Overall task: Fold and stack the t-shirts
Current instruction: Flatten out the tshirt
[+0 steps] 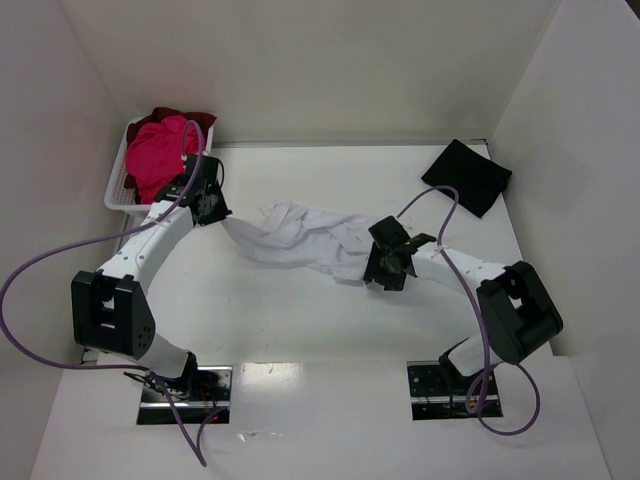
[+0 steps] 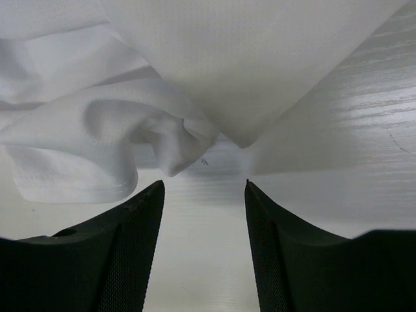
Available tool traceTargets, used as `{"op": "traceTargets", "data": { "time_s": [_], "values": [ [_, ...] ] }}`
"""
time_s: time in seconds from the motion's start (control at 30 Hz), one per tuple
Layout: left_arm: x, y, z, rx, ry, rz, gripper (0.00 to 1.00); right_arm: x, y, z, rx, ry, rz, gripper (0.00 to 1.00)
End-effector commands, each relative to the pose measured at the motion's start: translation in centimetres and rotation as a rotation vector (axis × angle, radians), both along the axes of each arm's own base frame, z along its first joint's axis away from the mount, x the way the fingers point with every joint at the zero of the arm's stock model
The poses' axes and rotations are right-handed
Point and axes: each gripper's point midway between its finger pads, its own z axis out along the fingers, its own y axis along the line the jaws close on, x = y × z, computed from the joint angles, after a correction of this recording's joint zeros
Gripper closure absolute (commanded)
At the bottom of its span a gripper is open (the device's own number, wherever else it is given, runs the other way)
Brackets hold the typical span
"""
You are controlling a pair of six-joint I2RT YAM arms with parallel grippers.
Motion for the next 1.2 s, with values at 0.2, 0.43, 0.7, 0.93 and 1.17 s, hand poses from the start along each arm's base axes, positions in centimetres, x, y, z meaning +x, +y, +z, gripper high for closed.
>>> {"op": "traceTargets", "data": {
  "time_s": [0.2,0.43,0.7,0.93,1.17],
  "values": [
    [0.4,-0.1,1.0,0.0,-0.043,-0.022,1.0,1.5,0.7,-1.5,-0.033,0.004,-0.022,0.47],
    [0.4,0.0,1.0,0.006,-0.042,-0.029,1.0,2.1,1.1,-1.7,-0.025,-0.003,-0.03,0.47],
    [0.5,0.3,0.7,0.007,-0.033,-0.02,1.0,3.5,1.6,-1.6,-0.032,-0.024,-0.037,0.47],
    [0.5,0.1,0.3,0.0,-0.023,-0.027,1.0,3.4,1.6,-3.2,-0.062,0.007,-0.04,0.55],
    [0.6,0.1,0.0,0.002,-0.014,-0.027,1.0,3.5,1.3,-3.5,-0.081,0.004,-0.058,0.85]
  ]
}}
